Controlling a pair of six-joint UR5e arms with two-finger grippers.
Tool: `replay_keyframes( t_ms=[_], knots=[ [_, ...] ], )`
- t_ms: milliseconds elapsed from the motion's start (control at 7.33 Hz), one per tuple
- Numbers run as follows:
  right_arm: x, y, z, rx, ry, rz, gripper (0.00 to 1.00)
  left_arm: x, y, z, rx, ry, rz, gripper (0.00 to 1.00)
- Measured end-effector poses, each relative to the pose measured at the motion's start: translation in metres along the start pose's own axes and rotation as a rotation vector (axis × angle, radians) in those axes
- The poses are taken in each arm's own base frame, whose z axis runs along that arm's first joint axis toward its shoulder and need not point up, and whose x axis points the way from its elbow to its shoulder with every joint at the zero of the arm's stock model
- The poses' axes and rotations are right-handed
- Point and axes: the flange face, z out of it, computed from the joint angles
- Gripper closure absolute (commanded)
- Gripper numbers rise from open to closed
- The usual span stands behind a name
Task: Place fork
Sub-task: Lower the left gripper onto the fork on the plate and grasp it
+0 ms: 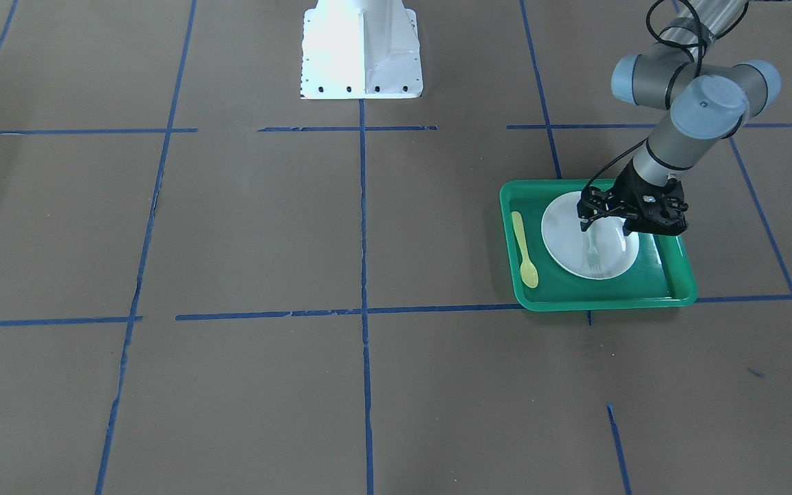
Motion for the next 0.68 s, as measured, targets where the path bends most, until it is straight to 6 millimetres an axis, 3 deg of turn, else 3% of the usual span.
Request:
replay_keyframes(
  t_ms=[682],
  knots=[
    [0.0,0.0,0.0,0.0,0.0,0.0,0.0,0.0069,0.009,0.0129,-0.032,0.003,-0.002,0.33]
  ],
)
